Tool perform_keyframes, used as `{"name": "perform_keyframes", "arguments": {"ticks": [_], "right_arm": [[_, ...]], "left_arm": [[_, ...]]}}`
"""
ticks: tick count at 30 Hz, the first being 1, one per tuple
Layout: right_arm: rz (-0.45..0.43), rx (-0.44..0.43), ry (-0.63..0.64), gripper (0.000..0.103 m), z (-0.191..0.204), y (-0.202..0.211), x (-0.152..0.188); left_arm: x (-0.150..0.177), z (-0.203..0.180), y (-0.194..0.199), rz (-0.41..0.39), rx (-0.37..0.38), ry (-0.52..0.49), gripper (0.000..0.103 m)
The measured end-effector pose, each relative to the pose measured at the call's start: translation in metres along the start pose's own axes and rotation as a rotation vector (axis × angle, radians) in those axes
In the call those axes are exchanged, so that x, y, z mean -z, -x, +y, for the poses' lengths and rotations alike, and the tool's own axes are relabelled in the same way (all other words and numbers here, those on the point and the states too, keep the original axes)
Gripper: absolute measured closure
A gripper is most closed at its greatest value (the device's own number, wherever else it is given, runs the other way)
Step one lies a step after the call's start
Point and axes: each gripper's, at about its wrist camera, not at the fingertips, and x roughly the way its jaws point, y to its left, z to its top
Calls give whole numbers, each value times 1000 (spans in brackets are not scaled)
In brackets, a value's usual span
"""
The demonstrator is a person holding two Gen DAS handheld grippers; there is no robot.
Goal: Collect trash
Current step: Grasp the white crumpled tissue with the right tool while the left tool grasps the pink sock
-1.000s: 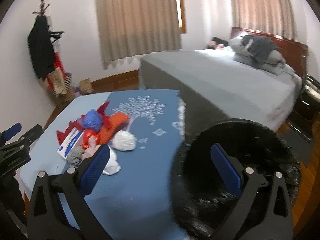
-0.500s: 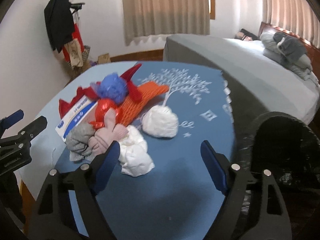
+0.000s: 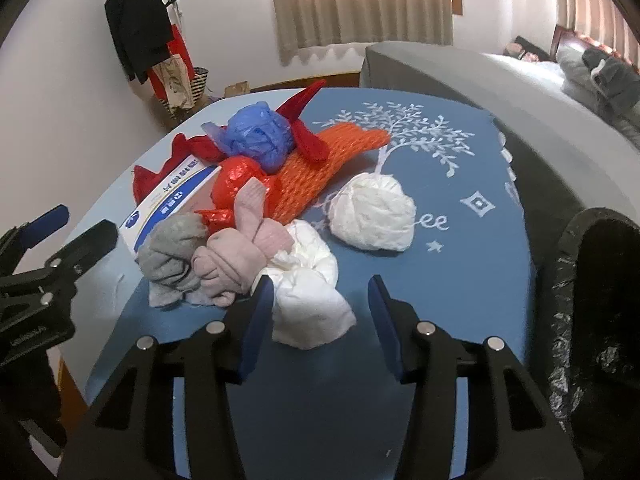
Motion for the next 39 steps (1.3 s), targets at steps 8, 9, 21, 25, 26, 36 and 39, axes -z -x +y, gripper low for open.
{"name": "perform_keyframes", "arguments": {"ticks": [8,9,21,25,26,36,39], "right_arm": [[0,13,56,53,10,2,-1],[10,26,69,52,11,-1,0],[31,-48,60,74,4,0,-1],[5,-19,41,74,-6,17,1],[-3,-12,29,74,-11,21,1],[-48,76,-57,74,-56,52,8],[-52,87,-79,74,-65,56,10]], "left_arm": [[0,4,-1,-2,-13,9,7],[0,4,-1,-2,-13,9,7],[1,-13,1,-3,33,-21,11],[0,-23,2,-7,66,-33,14],[0,-27,3,-8,78,-37,16],[-3,-77,0,-21,195,-108,27],[-1,-93,-5,-12,225,-130,31]]}}
